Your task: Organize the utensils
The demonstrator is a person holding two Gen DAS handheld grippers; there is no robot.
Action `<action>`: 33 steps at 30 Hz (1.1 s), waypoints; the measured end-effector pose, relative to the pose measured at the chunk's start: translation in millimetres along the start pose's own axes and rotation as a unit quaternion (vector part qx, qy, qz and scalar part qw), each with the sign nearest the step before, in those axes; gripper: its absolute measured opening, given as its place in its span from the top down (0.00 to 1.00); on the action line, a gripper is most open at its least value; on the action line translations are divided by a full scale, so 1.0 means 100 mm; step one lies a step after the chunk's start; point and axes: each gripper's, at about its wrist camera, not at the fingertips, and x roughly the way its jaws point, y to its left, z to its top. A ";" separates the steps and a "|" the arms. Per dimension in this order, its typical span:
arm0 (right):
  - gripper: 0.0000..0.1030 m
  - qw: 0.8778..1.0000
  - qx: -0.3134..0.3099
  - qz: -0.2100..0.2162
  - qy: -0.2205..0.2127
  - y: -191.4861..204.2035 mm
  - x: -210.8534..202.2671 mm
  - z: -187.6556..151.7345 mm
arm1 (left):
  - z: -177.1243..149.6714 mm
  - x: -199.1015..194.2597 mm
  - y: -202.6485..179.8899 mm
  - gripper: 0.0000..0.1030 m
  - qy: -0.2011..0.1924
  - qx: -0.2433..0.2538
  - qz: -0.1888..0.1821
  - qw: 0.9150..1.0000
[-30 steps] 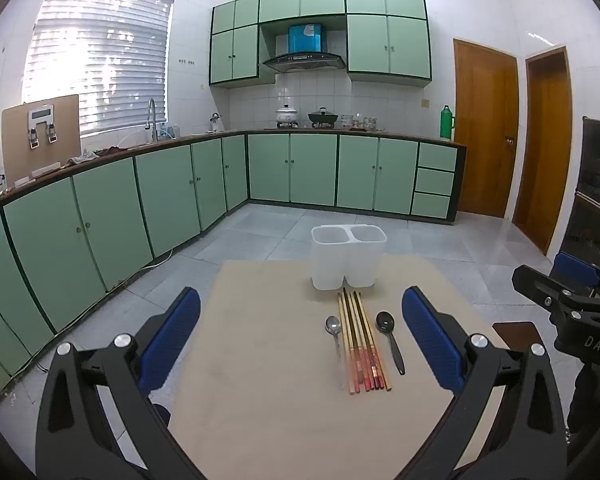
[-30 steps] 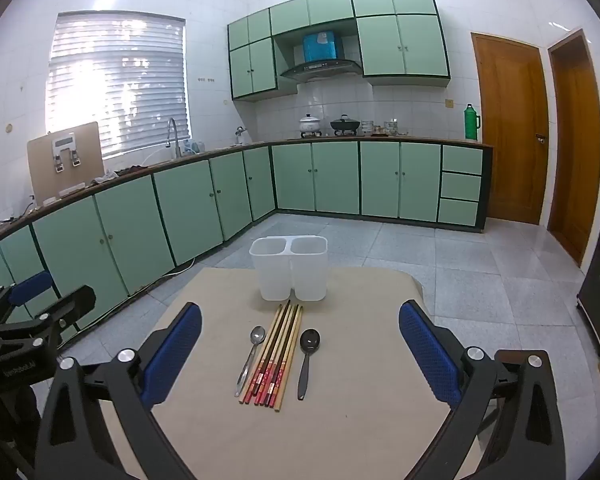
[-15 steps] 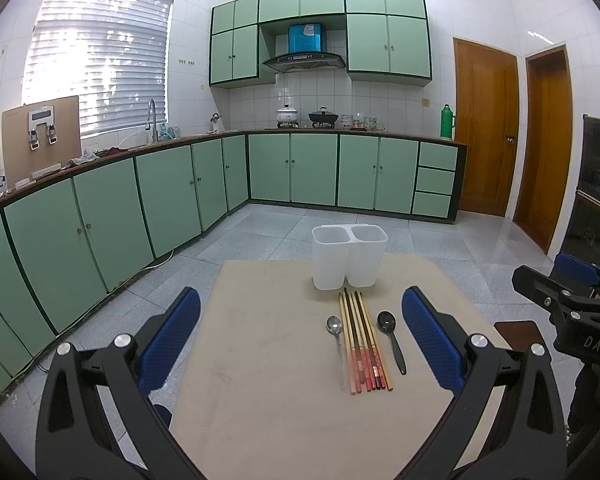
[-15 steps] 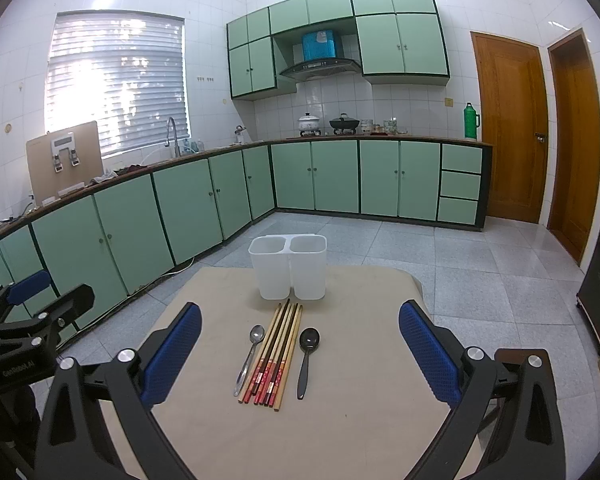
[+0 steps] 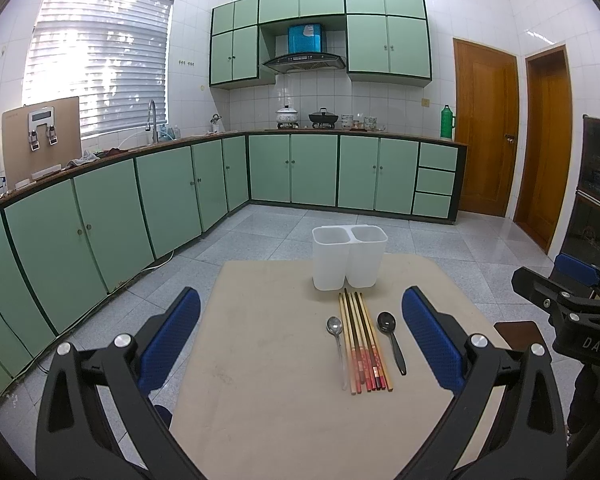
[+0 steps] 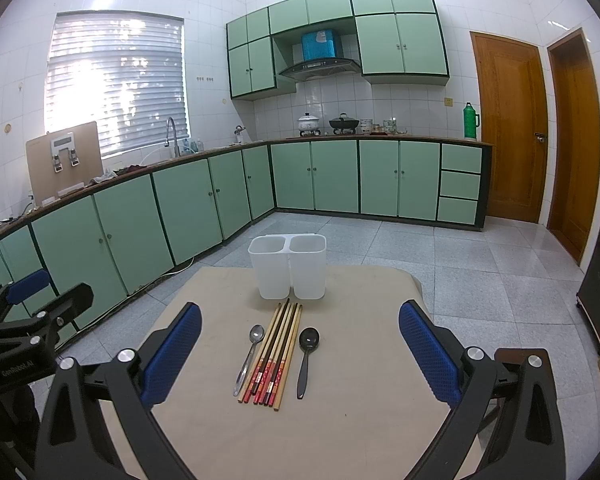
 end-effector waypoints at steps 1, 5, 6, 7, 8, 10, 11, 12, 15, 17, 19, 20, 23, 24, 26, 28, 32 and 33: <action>0.06 1.000 0.000 0.000 0.000 0.00 0.00 0.00 | 0.00 0.00 -0.01 0.05 0.000 0.000 0.000 1.000; 0.06 1.000 0.000 0.000 0.000 0.00 0.00 0.00 | 0.00 0.01 -0.01 0.05 0.000 0.000 0.000 1.000; 0.06 1.000 0.000 0.000 0.000 0.00 0.00 0.00 | 0.00 0.01 -0.01 0.05 0.000 0.000 0.000 1.000; 0.06 1.000 0.000 0.000 0.000 0.00 0.00 0.00 | 0.00 0.01 -0.01 0.05 0.000 0.000 0.000 1.000; 0.06 1.000 0.000 0.000 0.000 0.00 0.00 0.00 | 0.00 0.01 -0.01 0.05 0.000 0.001 0.000 1.000; 0.06 1.000 0.000 0.000 0.000 0.00 0.00 0.00 | 0.00 0.00 -0.01 0.05 0.000 0.000 0.000 1.000; 0.06 1.000 0.000 -0.001 0.001 0.00 0.00 0.00 | 0.00 0.00 -0.01 0.05 0.000 0.001 0.000 1.000; 0.06 1.000 0.000 -0.001 0.001 -0.04 0.01 0.00 | 0.00 0.00 -0.01 0.05 0.000 0.001 0.000 1.000; 0.06 1.000 0.000 -0.001 0.001 -0.05 0.01 0.00 | 0.00 0.00 -0.01 0.05 0.000 0.000 0.000 1.000; 0.06 1.000 0.000 0.000 0.001 -0.04 0.01 0.00 | -0.01 0.01 -0.01 0.05 0.000 0.001 0.000 1.000; 0.06 1.000 0.000 -0.001 0.001 -0.04 0.01 0.00 | 0.00 0.00 -0.01 0.05 0.000 0.000 0.000 1.000; 0.06 1.000 0.000 -0.001 0.001 -0.05 0.02 0.00 | 0.00 0.00 -0.01 0.05 0.000 0.000 0.000 1.000; 0.06 1.000 0.000 0.000 0.001 -0.05 0.02 0.00 | 0.00 -0.01 0.03 0.05 0.000 0.000 0.001 1.000; 0.06 1.000 0.000 -0.001 0.001 -0.04 0.02 0.00 | 0.01 -0.02 0.04 0.05 0.000 0.000 0.001 1.000; 0.06 1.000 0.000 0.000 0.001 -0.05 0.02 0.00 | 0.01 -0.02 0.05 0.05 0.000 0.000 0.001 1.000; 0.06 1.000 0.000 -0.001 0.001 -0.04 0.02 0.00 | 0.01 -0.02 0.06 0.05 0.001 0.000 0.001 1.000; 0.06 1.000 0.000 -0.001 0.001 -0.03 0.02 0.00 | 0.01 -0.02 0.06 0.05 0.000 0.000 0.001 1.000; 0.06 1.000 0.000 -0.001 0.002 -0.04 0.03 0.00 | 0.01 -0.02 0.06 0.05 0.001 0.000 0.001 1.000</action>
